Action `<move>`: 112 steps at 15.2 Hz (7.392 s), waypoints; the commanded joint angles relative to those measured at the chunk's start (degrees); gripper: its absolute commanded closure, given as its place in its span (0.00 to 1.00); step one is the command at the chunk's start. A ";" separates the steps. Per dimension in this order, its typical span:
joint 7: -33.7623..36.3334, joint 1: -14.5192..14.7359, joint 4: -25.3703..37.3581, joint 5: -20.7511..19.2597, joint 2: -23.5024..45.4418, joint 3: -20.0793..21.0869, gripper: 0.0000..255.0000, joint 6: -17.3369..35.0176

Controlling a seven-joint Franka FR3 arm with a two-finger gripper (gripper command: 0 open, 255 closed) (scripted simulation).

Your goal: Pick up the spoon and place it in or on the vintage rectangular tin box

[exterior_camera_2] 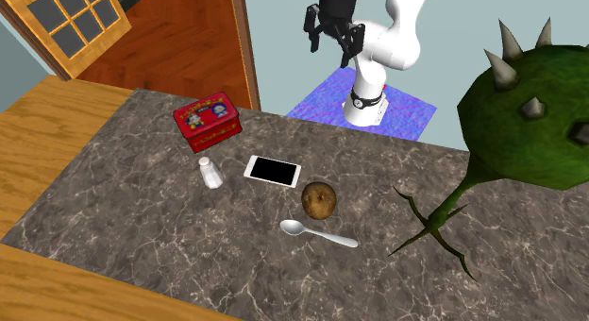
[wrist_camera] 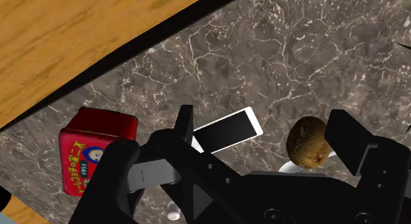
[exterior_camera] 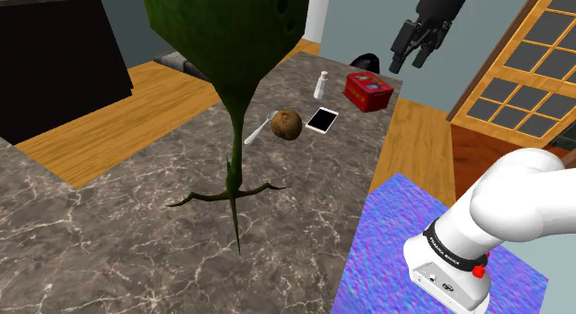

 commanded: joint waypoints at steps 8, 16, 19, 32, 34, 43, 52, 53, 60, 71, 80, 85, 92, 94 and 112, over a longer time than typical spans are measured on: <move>-3.82 2.35 3.84 0.32 15.32 0.02 0.00 8.62; -8.02 4.61 12.27 0.83 33.53 0.74 0.00 15.12; -9.47 5.32 16.46 0.93 40.37 1.24 0.00 16.56; -14.38 8.33 40.69 -0.26 69.67 4.06 0.00 16.46; -14.37 8.33 39.45 -0.28 69.89 4.04 0.00 17.92; -14.32 8.33 36.32 -0.34 70.76 4.00 0.00 21.92; -14.32 8.33 36.32 -0.34 70.75 4.01 1.00 21.91; -14.32 8.33 36.33 -0.34 70.76 4.00 1.00 21.90; -14.35 8.32 37.24 -0.28 69.77 4.03 1.00 20.01; -14.43 8.29 41.84 -0.12 67.01 4.10 1.00 12.65; -14.46 8.31 46.98 -0.05 65.75 4.14 1.00 6.25; -14.46 8.33 50.46 -0.03 65.50 4.15 1.00 2.51; -16.81 6.79 51.66 -0.08 63.93 3.33 1.00 -0.24; -19.20 5.24 49.75 -0.16 62.54 2.45 1.00 0.30; -41.51 -8.46 46.86 -1.48 60.25 -6.44 1.00 1.64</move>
